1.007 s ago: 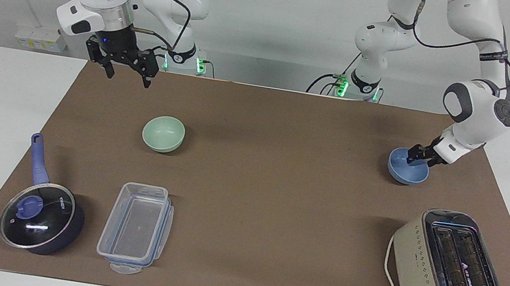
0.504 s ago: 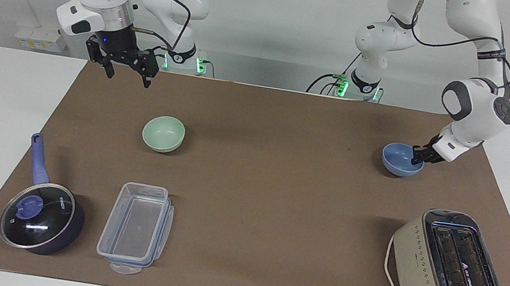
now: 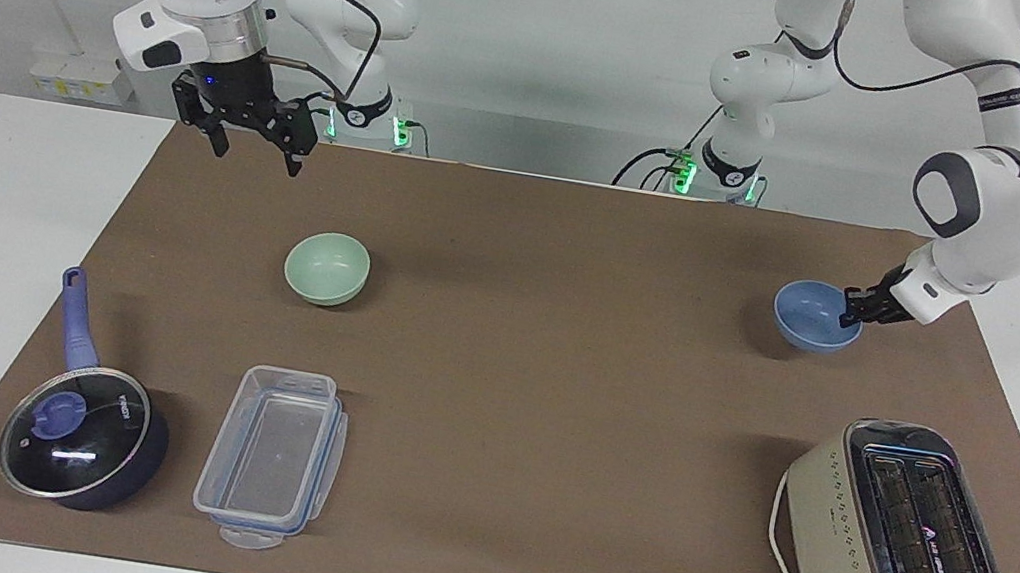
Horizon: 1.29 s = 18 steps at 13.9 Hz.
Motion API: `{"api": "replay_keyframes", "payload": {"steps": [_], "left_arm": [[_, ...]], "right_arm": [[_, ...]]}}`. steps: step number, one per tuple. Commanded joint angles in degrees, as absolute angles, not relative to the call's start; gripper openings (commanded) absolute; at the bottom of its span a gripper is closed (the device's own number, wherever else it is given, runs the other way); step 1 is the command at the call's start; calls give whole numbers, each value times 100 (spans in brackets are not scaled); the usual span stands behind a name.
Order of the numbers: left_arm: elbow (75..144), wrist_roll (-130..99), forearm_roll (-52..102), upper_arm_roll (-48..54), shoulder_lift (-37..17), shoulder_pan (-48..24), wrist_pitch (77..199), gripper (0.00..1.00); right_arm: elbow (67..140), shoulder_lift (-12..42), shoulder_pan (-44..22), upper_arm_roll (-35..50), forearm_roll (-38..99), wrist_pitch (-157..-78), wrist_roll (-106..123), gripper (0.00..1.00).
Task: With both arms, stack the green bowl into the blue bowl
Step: 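Drag the blue bowl with the left gripper toward the table center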
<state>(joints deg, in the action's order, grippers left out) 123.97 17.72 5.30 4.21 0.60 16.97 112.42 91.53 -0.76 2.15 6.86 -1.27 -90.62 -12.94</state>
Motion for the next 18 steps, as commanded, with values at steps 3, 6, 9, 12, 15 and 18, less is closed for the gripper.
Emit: {"api": "replay_keyframes", "payload": {"steps": [3, 6, 9, 12, 15, 18], "left_arm": [[11516, 1811, 536, 483, -35, 1618, 10330, 0], [11232, 1732, 536, 492, -35, 1451, 10011, 0], [11311, 1618, 545, 483, -9, 1170, 10037, 0], [11425, 1363, 580, 492, 35, 731, 10142, 0], [11443, 889, 720, 492, 35, 222, 10195, 0], [11706, 371, 1027, 483, 114, -385, 10493, 0]], "right_arm": [[9167, -114, 290, 703, -114, -9053, -1116, 100], [9167, -114, 290, 703, -114, -9053, -1116, 100], [9158, -114, 290, 703, -114, -9053, -1116, 100], [9158, -114, 290, 703, -114, -9053, -1116, 100], [9167, -114, 290, 703, -114, -9053, -1116, 100], [9167, -114, 290, 703, -114, -9053, -1116, 100]]}}
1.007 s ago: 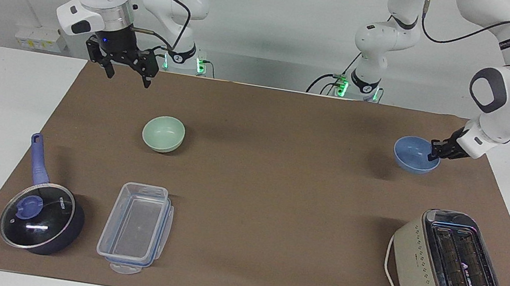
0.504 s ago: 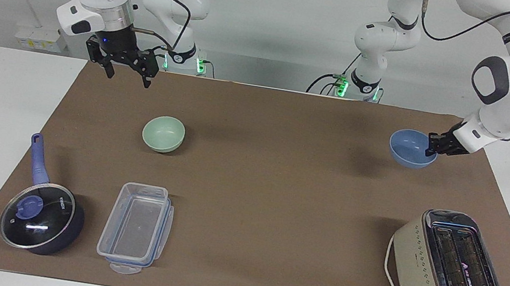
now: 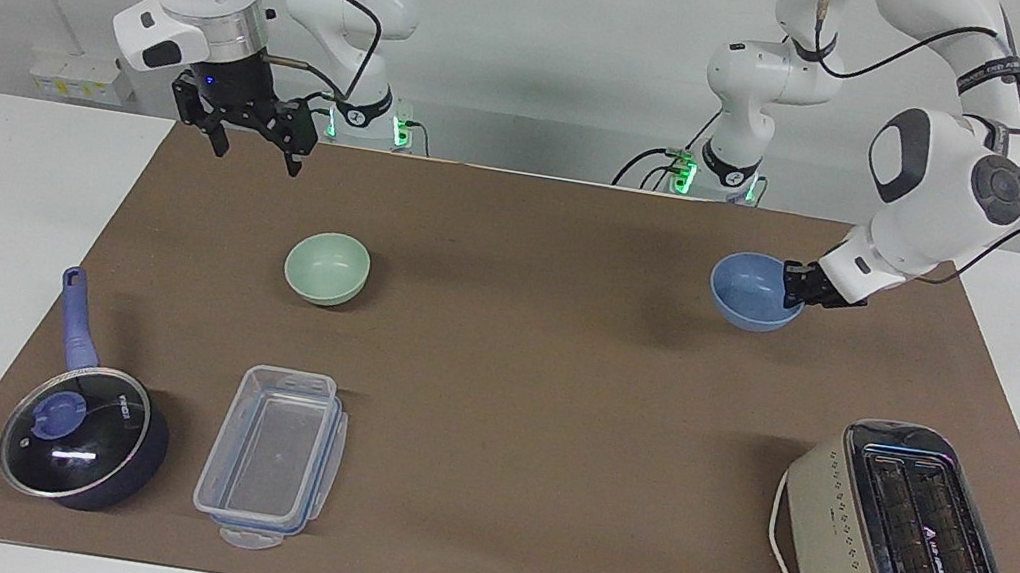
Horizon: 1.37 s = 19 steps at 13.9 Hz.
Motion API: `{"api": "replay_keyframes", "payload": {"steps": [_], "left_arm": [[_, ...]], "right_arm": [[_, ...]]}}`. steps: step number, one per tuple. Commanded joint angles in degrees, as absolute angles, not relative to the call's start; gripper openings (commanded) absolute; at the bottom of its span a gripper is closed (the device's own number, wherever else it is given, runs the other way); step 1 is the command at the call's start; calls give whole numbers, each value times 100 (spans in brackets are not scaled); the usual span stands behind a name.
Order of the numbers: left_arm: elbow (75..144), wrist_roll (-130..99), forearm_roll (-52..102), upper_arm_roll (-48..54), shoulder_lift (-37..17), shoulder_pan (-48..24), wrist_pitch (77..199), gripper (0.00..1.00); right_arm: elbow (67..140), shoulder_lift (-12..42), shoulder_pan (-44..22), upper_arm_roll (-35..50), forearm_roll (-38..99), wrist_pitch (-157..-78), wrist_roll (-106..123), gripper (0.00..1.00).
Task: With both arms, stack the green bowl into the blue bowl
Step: 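Drag the blue bowl with the left gripper toward the table center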
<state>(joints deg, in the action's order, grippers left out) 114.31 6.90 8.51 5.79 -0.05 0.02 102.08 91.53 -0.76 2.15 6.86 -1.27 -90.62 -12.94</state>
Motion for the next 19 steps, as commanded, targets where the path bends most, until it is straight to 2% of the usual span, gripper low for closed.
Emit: {"api": "replay_keyframes", "payload": {"steps": [1, 11, 15, 16, 17, 19], "left_arm": [[11829, 247, 1054, 492, 114, -587, 10677, 0], [13296, -1300, 2160, 492, 0, -2547, 12996, 0], [13421, -1670, 2407, 492, -210, -2979, 13455, 0], [13403, -1757, 2417, 483, -220, -2979, 13447, 64], [13386, -1784, 2417, 483, -220, -2971, 13412, 100], [13333, -1741, 2417, 466, -211, -2892, 13351, 100]], "right_arm": [[9158, -114, 290, 703, -114, -9053, -1116, 100], [9158, -114, 290, 703, -114, -9053, -1116, 100], [9158, -114, 290, 703, -114, -9053, -1116, 100], [9167, -114, 290, 703, -114, -9053, -1116, 100], [9167, -114, 290, 703, -114, -9053, -1116, 100], [9158, -114, 290, 703, -114, -9053, -1116, 100]]}}
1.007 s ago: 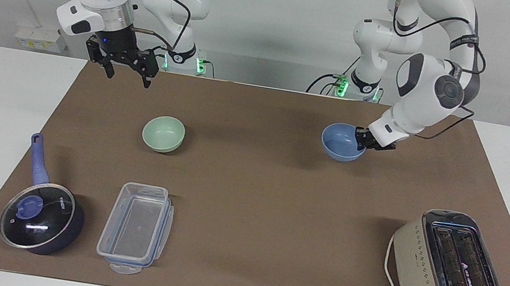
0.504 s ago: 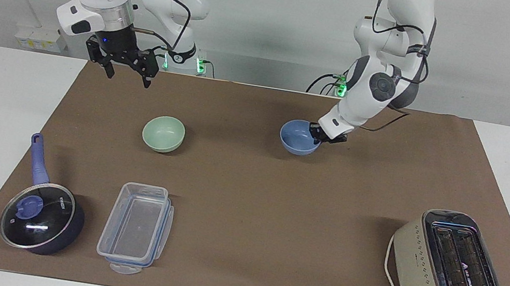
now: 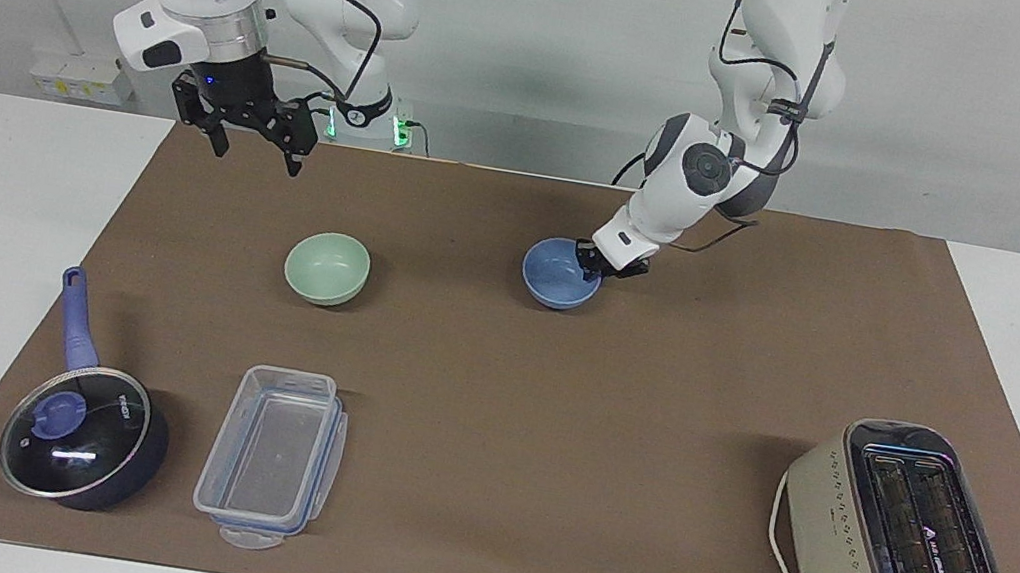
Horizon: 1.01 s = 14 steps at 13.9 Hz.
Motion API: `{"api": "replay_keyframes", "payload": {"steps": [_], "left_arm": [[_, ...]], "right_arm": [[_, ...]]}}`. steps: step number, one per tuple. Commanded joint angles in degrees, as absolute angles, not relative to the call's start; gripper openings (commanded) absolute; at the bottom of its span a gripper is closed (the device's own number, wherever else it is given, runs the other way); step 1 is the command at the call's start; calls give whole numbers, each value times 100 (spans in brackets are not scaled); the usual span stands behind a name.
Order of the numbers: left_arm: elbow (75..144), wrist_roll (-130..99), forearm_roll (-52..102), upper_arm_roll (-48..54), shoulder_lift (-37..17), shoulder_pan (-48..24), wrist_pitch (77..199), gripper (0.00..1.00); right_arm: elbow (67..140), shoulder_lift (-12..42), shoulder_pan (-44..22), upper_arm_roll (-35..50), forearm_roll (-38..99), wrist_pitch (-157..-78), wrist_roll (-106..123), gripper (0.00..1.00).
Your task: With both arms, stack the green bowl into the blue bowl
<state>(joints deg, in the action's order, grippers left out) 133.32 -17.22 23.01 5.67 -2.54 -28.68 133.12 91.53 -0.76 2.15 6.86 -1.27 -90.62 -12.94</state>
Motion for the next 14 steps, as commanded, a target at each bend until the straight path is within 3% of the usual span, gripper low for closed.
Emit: {"api": "replay_keyframes", "payload": {"steps": [1, 8, 14], "left_arm": [[13263, -1740, 2417, 457, -150, -2813, 13324, 100], [11771, -1679, 1610, 431, -132, -1548, 11858, 100], [10962, -1635, 819, 431, -123, -871, 11164, 100]], "right_arm": [[9158, -114, 290, 703, -114, -9053, -1116, 100], [9158, -114, 290, 703, -114, -9053, -1116, 100], [9158, -114, 290, 703, -114, -9053, -1116, 100]]}}
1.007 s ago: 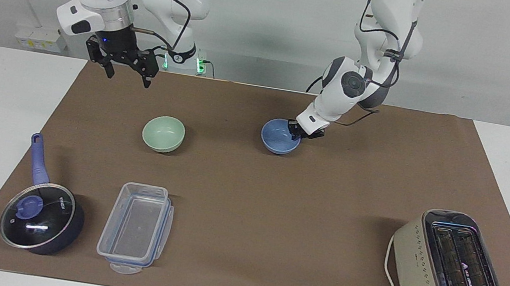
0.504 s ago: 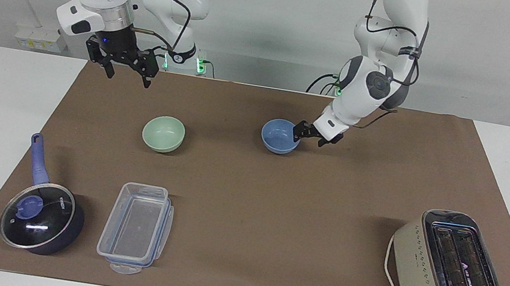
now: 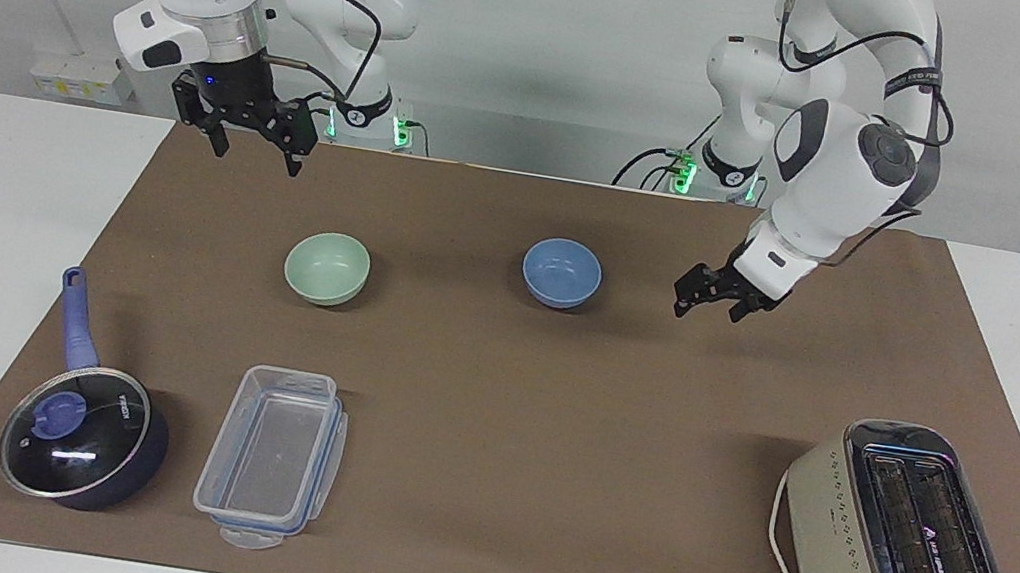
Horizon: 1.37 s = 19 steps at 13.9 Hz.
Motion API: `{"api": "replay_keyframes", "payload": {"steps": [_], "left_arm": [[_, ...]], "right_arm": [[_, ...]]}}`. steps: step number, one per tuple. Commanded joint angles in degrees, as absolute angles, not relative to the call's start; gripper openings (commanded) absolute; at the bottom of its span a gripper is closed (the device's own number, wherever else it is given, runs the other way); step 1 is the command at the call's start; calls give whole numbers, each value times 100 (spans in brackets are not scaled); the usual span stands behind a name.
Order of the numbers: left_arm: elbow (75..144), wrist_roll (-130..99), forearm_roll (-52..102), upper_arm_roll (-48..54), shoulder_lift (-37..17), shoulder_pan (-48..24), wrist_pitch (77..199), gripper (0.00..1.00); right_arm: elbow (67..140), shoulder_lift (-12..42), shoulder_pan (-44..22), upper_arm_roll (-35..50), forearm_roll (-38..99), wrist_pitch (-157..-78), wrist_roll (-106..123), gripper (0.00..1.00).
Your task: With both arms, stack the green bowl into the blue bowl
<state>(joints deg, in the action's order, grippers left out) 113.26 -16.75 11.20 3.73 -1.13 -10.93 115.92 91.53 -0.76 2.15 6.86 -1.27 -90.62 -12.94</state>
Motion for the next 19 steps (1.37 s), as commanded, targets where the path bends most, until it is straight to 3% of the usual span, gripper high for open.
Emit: {"api": "replay_keyframes", "payload": {"steps": [1, 7, 19], "left_arm": [[10777, -1461, 669, 431, -123, -766, 10936, 100], [10074, -730, 212, 422, -88, -168, 9960, 100], [8614, -185, -141, 422, -307, 202, 8579, 100]], "right_arm": [[9158, -114, 290, 703, -114, -9053, -1116, 100], [9158, -114, 290, 703, -114, -9053, -1116, 100], [9158, -114, 290, 703, -114, -9053, -1116, 100]]}}
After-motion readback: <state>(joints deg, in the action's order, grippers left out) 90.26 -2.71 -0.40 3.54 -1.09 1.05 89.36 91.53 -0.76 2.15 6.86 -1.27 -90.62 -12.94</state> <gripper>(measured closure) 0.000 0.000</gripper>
